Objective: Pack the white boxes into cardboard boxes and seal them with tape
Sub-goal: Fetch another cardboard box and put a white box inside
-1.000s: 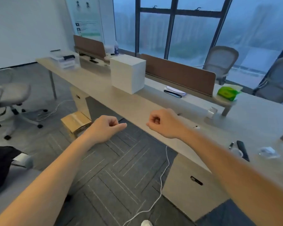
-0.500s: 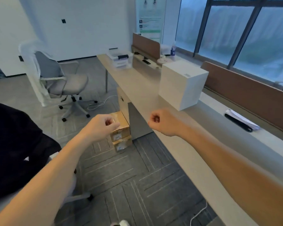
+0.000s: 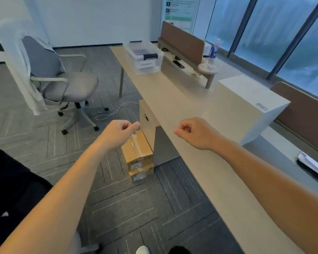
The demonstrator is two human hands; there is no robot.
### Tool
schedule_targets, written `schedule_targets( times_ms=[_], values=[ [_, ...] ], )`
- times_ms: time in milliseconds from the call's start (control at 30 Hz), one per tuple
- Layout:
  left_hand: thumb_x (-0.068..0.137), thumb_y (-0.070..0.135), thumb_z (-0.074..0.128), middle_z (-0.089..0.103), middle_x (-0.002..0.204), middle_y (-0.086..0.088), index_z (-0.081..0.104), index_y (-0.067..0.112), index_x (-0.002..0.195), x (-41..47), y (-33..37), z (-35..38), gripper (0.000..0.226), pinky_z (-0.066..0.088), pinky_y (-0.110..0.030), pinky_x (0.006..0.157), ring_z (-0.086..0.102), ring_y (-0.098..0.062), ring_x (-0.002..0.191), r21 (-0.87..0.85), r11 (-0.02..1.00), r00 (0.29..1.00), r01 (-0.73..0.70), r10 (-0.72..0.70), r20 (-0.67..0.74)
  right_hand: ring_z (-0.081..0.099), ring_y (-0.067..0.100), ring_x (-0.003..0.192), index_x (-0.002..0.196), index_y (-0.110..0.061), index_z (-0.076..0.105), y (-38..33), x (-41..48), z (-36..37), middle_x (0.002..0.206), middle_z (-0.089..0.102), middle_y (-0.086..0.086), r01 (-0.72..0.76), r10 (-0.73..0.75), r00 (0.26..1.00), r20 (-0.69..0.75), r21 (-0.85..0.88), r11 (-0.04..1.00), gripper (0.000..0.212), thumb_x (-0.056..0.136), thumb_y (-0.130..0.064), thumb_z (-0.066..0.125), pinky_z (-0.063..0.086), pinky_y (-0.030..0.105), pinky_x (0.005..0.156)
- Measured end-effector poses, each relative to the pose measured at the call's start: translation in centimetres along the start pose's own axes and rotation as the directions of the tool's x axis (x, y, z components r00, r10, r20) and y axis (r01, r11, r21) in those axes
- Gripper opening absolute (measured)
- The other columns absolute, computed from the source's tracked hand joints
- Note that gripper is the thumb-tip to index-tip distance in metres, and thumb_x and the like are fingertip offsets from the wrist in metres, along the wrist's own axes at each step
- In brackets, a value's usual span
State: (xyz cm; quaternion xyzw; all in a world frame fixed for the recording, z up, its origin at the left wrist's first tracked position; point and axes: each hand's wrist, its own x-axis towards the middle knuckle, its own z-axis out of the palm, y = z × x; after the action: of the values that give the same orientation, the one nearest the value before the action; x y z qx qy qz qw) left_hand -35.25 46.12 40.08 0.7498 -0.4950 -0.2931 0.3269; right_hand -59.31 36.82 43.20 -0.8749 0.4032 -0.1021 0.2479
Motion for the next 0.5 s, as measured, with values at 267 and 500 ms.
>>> schedule_targets(
  times_ms=[267, 500],
  values=[
    [0.1, 0.041, 0.054, 0.066, 0.077, 0.002, 0.07, 0.021, 0.09, 13.6, -2.8, -1.2, 0.029, 0.051, -0.032, 0.076, 0.061, -0.011, 0.07, 0.062, 0.996, 0.994, 0.065, -0.07, 0.079, 0.066, 0.019, 0.073, 0.086, -0.015, 0.066, 3.3, 14.9, 2.8, 0.077, 0.068, 0.002, -0.016, 0.001, 0.993, 0.12, 0.124, 0.992, 0.027, 0.099, -0.035, 0.053, 0.051, 0.026, 0.067],
    [0.098, 0.047, 0.054, 0.07, 0.084, 0.005, 0.069, 0.027, 0.091, 24.8, -6.2, -2.2, 0.026, 0.052, -0.036, 0.079, 0.064, -0.013, 0.079, 0.114, 0.983, 0.985, 0.144, -0.154, 0.079, 0.064, 0.008, 0.072, 0.09, -0.014, 0.062, 6.3, 26.3, 7.1, 0.085, 0.067, -0.001, -0.212, 0.115, 0.958, 0.264, 0.379, 0.901, 0.029, 0.102, -0.037, 0.047, 0.056, 0.027, 0.073]
  ],
)
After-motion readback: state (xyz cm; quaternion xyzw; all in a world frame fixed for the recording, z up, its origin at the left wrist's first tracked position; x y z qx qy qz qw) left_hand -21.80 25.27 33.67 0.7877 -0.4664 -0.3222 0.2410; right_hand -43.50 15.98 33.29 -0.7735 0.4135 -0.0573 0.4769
